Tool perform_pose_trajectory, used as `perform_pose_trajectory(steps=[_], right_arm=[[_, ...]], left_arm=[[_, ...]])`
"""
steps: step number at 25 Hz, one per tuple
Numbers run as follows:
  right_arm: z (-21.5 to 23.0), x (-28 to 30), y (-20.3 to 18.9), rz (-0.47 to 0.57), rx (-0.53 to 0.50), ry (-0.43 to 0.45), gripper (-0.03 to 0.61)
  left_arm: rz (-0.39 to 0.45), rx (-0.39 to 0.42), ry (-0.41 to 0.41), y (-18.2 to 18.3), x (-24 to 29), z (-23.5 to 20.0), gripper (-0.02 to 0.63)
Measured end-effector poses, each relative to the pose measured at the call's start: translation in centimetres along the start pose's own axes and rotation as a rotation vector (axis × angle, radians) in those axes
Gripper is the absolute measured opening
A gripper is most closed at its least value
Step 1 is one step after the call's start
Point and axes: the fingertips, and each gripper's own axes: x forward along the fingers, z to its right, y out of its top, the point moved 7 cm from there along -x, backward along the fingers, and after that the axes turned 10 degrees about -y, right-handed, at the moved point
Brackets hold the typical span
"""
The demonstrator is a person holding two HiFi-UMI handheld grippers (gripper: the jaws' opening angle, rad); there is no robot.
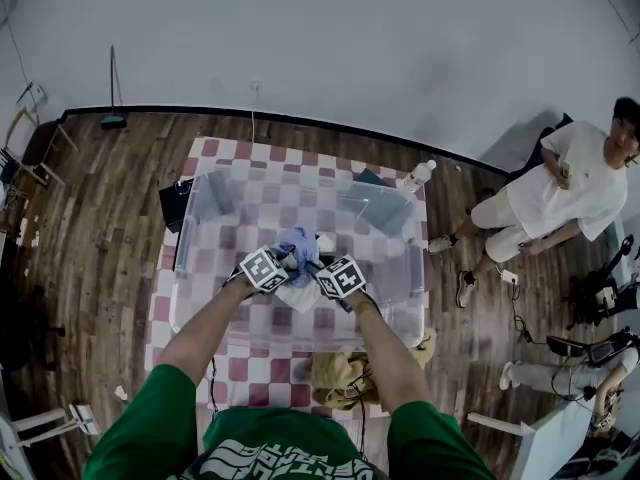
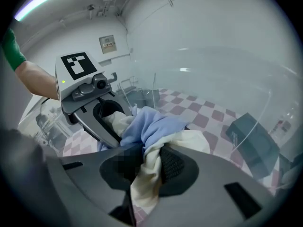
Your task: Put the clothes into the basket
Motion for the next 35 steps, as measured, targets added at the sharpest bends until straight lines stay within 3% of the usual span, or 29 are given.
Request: perform_pose_trajectory(steps=[13,27,31,35], right_arm=[[-1.0,5.2,-4.1,-0.172,-0.015,0.064,0.089],[-1.1,6.5,-5.5,-0.188,-0.023,0.068,0.104],[-1.1,5.6,-4.8,-0.212,-0.043,0.069,0.170],[-0.7,4.3,-4.1,-0.199,-0.042,0.038,0.179]], left_arm=[[-0.152,-0.063,-0.045,-4.4,3.9,-1.9,0.101],[-0.180,-0.072,-0.033,-6.0,5.1,-2.7,0.103],[-0.205,-0.068,0.001,-6.0,4.3,-3.0,0.141],[-0.232,-0.032,0.042,-5.6,3.2,-3.0,0.198]])
